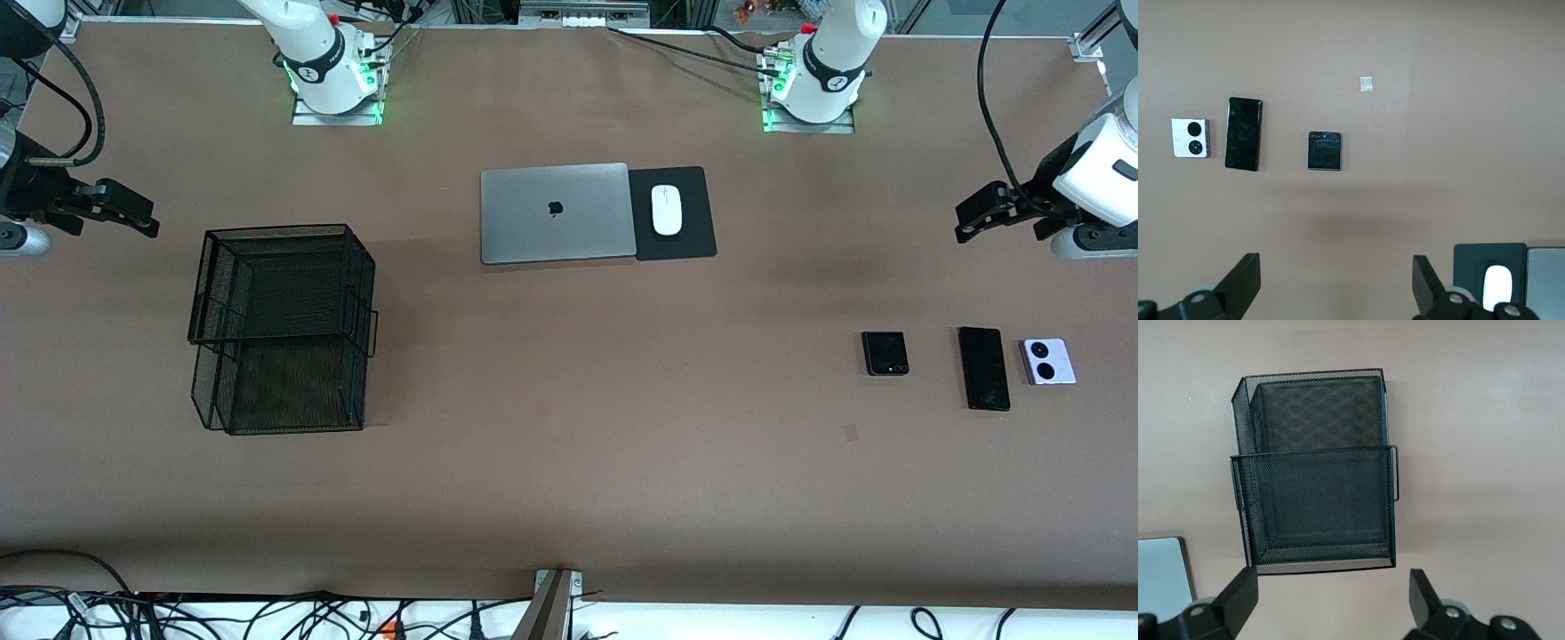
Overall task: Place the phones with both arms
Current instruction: 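Move the left gripper over the small black flip phone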
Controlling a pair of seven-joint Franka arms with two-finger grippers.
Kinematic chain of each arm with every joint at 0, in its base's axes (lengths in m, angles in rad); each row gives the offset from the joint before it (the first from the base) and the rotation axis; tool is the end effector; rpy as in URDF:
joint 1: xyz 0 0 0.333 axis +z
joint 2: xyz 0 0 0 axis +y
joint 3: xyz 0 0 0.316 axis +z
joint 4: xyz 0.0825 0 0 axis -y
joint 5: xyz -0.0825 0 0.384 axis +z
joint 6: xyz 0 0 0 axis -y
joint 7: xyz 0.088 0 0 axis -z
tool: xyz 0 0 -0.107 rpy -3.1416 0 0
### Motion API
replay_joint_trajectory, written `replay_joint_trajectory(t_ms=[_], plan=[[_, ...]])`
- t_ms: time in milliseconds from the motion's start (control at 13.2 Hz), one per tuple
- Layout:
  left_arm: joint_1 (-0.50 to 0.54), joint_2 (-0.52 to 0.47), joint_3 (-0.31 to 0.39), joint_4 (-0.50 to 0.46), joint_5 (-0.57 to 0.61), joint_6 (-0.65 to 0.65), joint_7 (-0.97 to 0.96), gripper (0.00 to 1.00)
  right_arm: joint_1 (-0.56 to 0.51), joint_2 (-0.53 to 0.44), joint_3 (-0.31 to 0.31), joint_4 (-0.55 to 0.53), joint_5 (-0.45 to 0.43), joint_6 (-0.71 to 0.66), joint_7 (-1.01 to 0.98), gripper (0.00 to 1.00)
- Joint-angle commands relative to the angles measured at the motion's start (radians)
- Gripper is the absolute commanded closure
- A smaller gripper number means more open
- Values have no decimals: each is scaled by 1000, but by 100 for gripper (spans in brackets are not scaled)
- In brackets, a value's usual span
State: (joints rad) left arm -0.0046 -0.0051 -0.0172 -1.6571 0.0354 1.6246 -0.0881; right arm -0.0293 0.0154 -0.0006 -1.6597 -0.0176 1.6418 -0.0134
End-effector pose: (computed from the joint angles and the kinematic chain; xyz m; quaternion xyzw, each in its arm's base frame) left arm 0.5553 -0.0085 0.5912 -0.9992 -0.0319 0.0127 0.0184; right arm 0.5619 -0.0186 0.5799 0.9998 -0.0075 -0.0168 0.0084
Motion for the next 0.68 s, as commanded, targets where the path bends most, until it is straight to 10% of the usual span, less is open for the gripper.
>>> replay_joint_trajectory(t_ms=[0,606], plan=[[3,8,-3,26,3,-25,7,0,-15,-21,11,-2,1,-13,-7,0],[-3,30,-3,48,1,-52,-9,0,-15,-25,10,0,1,-19,-7,0]])
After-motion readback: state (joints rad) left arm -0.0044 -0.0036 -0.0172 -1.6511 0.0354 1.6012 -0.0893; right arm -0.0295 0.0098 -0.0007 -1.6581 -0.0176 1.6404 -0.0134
